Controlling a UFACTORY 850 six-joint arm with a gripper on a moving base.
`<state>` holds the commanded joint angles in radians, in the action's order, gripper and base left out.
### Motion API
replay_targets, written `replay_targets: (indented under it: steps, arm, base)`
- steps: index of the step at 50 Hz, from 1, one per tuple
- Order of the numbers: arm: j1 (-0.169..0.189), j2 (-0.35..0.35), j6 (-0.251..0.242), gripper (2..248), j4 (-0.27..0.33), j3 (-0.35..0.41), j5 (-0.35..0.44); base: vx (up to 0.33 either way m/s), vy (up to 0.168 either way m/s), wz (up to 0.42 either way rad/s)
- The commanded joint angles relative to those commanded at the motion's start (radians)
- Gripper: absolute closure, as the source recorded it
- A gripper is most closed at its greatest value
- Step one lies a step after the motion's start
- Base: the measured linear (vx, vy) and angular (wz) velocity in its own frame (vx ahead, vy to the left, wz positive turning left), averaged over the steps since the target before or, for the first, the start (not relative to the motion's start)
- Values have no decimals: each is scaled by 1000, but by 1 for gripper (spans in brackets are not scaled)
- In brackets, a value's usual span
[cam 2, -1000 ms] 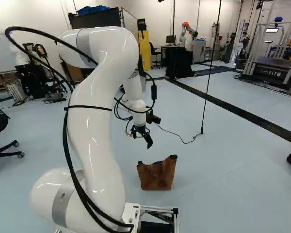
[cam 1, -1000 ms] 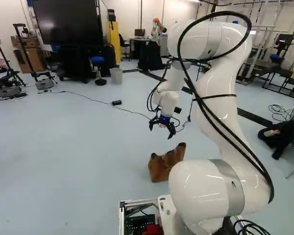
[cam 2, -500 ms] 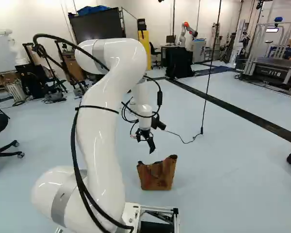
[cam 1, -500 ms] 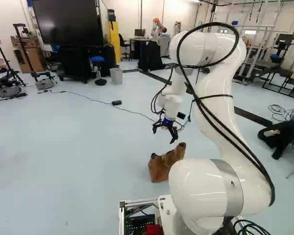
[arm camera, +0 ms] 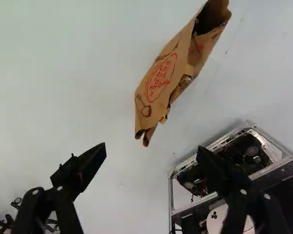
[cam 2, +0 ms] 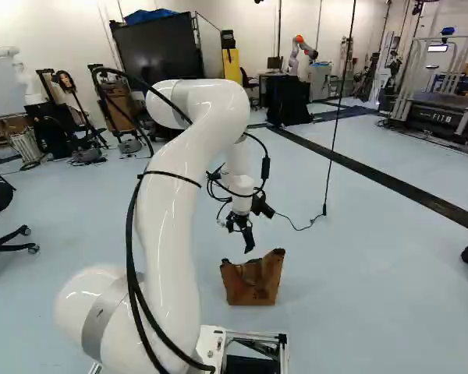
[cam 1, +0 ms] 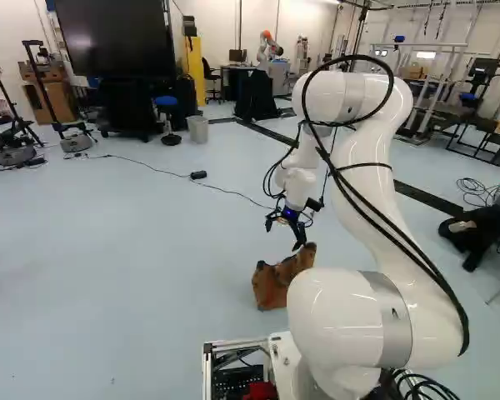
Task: Pick up the grocery bag from the ground
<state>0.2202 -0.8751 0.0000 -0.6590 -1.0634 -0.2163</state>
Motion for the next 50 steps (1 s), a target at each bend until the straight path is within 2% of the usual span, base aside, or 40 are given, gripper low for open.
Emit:
replay_targets:
  steps: [23,50]
  arm:
    - [43,-94,0,3,0,-67,0]
    - [59,-202,0,3,0,-145,0]
  base:
    - [0,0,0]
    - [0,0,0]
